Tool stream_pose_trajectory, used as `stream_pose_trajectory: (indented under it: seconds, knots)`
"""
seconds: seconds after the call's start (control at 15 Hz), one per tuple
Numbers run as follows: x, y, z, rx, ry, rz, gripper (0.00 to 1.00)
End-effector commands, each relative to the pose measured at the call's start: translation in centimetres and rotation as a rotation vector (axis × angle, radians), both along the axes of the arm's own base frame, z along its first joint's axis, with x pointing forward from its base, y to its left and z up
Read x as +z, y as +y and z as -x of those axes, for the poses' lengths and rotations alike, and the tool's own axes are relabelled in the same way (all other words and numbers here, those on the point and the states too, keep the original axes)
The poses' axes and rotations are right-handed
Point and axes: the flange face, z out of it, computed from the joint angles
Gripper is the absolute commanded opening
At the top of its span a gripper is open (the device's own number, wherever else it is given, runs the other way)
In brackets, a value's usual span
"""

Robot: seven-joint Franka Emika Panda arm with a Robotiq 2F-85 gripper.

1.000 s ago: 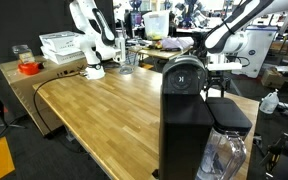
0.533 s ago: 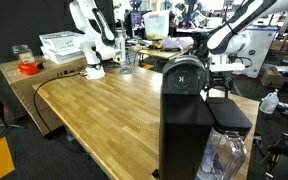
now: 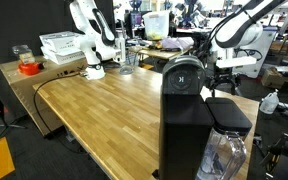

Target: Put the coffee pod inside the glass container

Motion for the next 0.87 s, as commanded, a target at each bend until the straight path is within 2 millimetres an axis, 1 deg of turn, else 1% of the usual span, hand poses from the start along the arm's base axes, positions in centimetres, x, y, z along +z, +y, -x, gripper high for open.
stream_pose_trajectory:
  seconds: [0.0, 0.2, 0.27, 0.4, 0.8]
  knots:
    - [1.5, 1.5, 2.1, 0.022, 0.001, 0.029, 1.0]
    - [2.7, 2.6, 3.5, 0.009, 0.002, 0.02, 1.0]
    - [1.8, 2.5, 2.3, 0.018, 0.002, 0.019, 1.0]
    - [2.5, 2.7, 2.9, 0.018, 0.0, 0.017, 1.0]
    - [2.5, 2.6, 3.1, 0.017, 0.002, 0.016, 1.0]
